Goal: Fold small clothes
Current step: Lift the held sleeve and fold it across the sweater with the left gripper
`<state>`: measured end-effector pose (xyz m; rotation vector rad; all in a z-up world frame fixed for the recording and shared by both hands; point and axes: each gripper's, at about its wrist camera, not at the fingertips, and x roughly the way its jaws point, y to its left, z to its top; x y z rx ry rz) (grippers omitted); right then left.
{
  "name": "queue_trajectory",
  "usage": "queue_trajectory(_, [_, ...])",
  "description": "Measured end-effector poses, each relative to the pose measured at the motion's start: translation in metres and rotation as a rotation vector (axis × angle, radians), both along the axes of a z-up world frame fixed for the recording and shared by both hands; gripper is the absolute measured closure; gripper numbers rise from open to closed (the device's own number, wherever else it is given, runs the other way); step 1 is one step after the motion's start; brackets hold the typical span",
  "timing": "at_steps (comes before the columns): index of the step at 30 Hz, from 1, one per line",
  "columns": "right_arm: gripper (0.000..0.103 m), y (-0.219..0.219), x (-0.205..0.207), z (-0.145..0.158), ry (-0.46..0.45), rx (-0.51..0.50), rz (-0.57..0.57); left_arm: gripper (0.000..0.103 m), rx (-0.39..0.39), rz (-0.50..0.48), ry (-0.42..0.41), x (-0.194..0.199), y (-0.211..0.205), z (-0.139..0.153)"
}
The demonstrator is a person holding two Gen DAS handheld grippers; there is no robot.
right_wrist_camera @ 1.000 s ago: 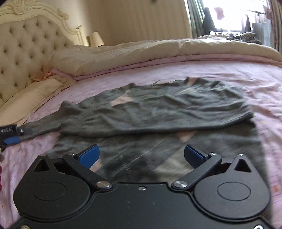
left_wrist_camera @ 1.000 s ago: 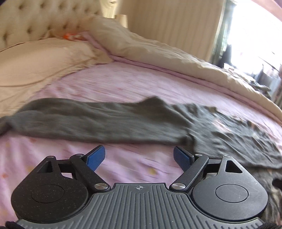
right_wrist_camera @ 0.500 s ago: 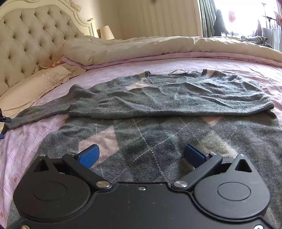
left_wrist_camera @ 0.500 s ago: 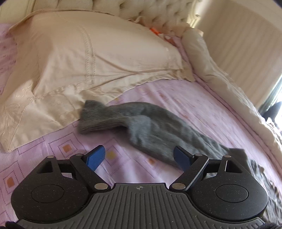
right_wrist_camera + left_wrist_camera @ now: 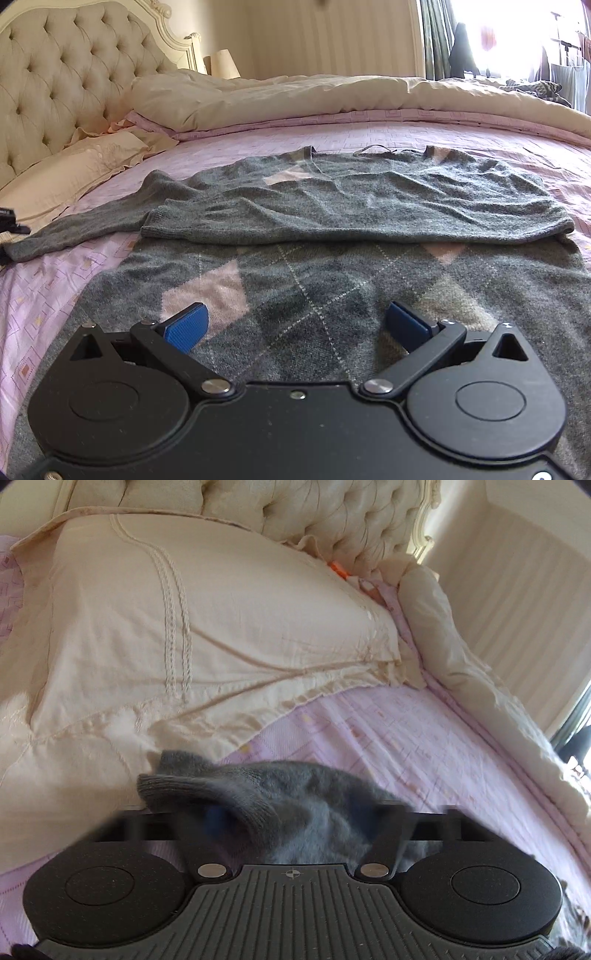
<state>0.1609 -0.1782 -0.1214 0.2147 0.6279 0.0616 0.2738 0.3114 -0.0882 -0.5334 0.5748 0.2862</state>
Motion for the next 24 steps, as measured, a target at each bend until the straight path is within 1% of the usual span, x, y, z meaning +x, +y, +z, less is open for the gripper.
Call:
queue_trajectory(1, [0.000, 0.000, 0.000, 0.000, 0.000, 0.001, 0.000, 0.097, 0.010, 0.013, 0.014, 0.002, 0.000, 0.004])
queue_trajectory(2, [0.000, 0.000, 0.000, 0.000, -0.001, 0.002, 0.000, 0.098, 0.022, 0.015, 0.011, 0.003, -0.001, 0.009])
queue_trajectory(3, [0.000, 0.000, 0.000, 0.000, -0.001, 0.004, 0.000, 0.098, 0.031, 0.001, -0.010, 0.002, -0.003, 0.016])
queue_trajectory(6, [0.000, -0.001, 0.000, 0.000, -0.003, 0.014, 0.001, 0.098, 0.097, -0.061, -0.074, 0.000, -0.017, 0.049])
queue_trajectory(9, [0.000, -0.003, 0.000, 0.000, -0.006, 0.027, 0.001, 0.098, 0.176, -0.141, -0.138, -0.002, -0.044, 0.091])
queue_trajectory(11, [0.000, -0.007, -0.001, 0.001, -0.010, 0.051, 0.002, 0.098, 0.206, -0.203, -0.183, -0.003, -0.068, 0.119])
queue_trajectory(13, [0.000, -0.012, -0.001, 0.002, -0.009, 0.080, 0.006, 0.098, 0.234, -0.257, -0.225, -0.007, -0.093, 0.146])
queue_trajectory(16, [0.001, -0.021, -0.003, 0.009, -0.003, 0.115, 0.005, 0.098, 0.264, -0.367, -0.287, -0.008, -0.142, 0.185])
queue_trajectory(19, [0.001, -0.035, -0.015, 0.024, -0.032, 0.141, -0.015, 0.098, 0.288, -0.478, -0.346, -0.010, -0.195, 0.213])
queue_trajectory(21, [0.001, -0.047, -0.024, 0.033, -0.050, 0.159, -0.026, 0.098, 0.284, -0.541, -0.374, -0.006, -0.231, 0.223])
queue_trajectory(24, [0.001, -0.064, -0.037, 0.043, -0.065, 0.160, -0.044, 0.098, 0.261, -0.623, -0.394, 0.000, -0.287, 0.225])
